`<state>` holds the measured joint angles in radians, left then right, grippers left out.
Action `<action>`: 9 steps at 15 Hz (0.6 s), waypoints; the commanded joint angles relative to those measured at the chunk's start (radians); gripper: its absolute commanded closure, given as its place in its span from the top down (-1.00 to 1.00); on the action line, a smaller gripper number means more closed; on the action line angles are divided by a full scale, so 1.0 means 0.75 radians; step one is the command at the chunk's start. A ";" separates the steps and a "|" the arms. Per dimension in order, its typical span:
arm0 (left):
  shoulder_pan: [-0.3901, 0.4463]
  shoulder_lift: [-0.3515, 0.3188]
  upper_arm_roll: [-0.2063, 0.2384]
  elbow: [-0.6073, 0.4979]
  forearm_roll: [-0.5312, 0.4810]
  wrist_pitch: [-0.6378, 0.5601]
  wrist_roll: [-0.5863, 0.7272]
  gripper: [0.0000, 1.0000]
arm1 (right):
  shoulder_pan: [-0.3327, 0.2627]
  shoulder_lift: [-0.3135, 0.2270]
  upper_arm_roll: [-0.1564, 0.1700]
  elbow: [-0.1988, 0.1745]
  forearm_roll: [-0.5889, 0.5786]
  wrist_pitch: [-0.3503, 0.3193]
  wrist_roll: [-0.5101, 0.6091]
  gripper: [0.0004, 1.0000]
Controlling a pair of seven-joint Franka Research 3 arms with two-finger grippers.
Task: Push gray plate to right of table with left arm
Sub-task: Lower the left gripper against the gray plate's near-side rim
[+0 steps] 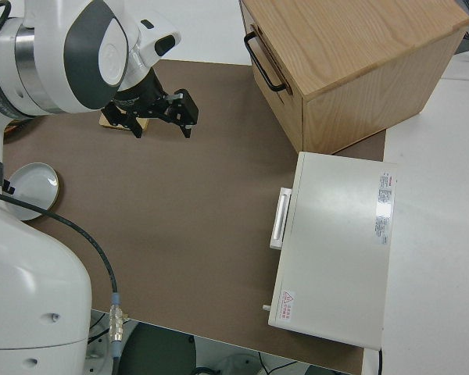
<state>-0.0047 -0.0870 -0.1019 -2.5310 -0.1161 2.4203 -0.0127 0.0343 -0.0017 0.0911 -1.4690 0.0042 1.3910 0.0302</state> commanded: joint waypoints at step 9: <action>-0.018 0.036 0.001 -0.008 -0.021 0.047 -0.016 -1.00 | -0.015 -0.010 0.007 -0.001 0.013 -0.016 -0.003 0.97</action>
<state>-0.0101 -0.0672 -0.1062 -2.5292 -0.1227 2.4358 -0.0163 0.0343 -0.0017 0.0911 -1.4690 0.0043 1.3911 0.0302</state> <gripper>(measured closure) 0.885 0.013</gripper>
